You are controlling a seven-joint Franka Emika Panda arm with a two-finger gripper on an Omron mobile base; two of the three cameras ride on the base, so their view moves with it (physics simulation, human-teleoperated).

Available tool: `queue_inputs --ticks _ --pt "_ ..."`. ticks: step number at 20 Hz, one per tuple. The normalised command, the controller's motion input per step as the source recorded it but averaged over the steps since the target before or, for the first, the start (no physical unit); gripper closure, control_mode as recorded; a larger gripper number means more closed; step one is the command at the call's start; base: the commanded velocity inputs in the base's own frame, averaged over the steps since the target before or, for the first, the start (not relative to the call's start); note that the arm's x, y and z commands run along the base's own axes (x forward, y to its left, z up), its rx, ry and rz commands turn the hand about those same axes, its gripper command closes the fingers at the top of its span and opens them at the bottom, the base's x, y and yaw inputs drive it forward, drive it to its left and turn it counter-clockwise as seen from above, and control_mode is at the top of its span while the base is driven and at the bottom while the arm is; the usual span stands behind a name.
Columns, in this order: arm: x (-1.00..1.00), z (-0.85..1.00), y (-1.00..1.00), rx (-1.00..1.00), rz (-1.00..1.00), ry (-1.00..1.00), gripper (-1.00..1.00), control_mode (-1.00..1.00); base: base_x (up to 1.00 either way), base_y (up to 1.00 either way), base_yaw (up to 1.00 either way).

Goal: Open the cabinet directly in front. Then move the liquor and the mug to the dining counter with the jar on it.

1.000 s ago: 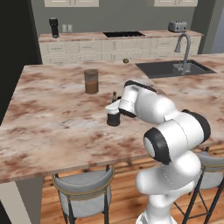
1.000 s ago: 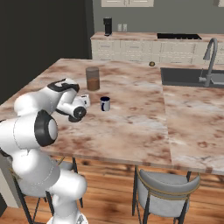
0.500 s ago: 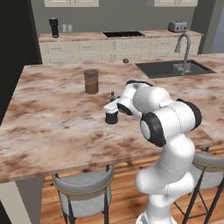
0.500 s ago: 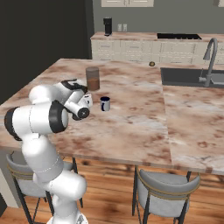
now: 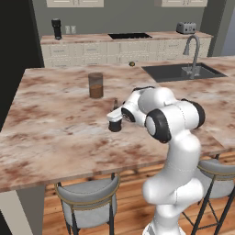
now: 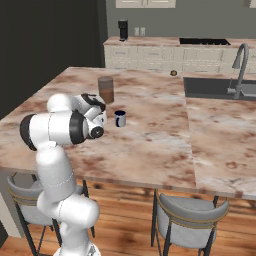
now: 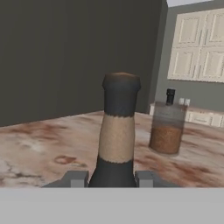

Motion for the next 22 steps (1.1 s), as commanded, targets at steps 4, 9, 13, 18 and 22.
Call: queue_inputs --ticks 4,9,13,18,22 --pt "0.21 -0.37 0.00 0.00 0.00 0.00 1.00 -1.00 0.00 0.00 0.00" --pt "0.27 -0.30 0.00 0.00 0.00 0.00 1.00 -1.00 0.00 0.00 0.00" --pt "0.38 -0.08 0.00 0.00 0.00 0.00 1.00 -1.00 0.00 0.00 0.00" --pt "0.32 -0.07 0.00 0.00 0.00 -0.02 1.00 -1.00 0.00 0.00 0.00" --pt "0.00 -0.04 -0.22 0.05 0.00 -0.12 1.00 -1.00 0.00 0.00 0.00"
